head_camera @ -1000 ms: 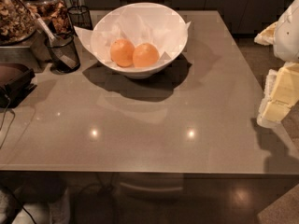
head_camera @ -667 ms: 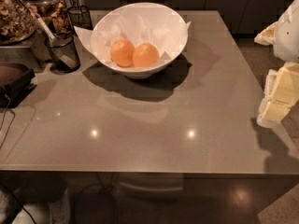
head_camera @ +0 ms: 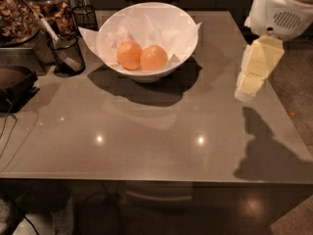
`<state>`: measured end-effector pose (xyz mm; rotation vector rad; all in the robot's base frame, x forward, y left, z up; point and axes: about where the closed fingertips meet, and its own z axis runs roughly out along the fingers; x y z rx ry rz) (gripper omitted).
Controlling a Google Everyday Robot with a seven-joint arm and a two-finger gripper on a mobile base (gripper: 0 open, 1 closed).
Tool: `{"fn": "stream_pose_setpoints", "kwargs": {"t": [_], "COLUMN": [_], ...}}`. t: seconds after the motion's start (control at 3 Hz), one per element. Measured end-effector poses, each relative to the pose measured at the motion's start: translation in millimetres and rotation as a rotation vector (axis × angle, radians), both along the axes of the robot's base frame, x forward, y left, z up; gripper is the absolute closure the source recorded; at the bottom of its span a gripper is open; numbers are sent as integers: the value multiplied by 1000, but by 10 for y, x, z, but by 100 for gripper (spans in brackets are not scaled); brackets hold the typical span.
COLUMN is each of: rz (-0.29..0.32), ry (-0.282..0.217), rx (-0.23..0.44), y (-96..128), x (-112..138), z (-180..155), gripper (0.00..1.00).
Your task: Pick orange from white bowl
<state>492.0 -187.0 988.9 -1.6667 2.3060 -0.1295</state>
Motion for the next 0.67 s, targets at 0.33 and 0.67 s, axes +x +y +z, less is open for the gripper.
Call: {"fn": "stream_pose_setpoints", "kwargs": {"t": [0.33,0.67], "rz": [7,28], "ry": [9,-39], "rx": [-5,21], "y": [300,451], "x": [498,624], "z": [102,229], "gripper": [0,0]}}
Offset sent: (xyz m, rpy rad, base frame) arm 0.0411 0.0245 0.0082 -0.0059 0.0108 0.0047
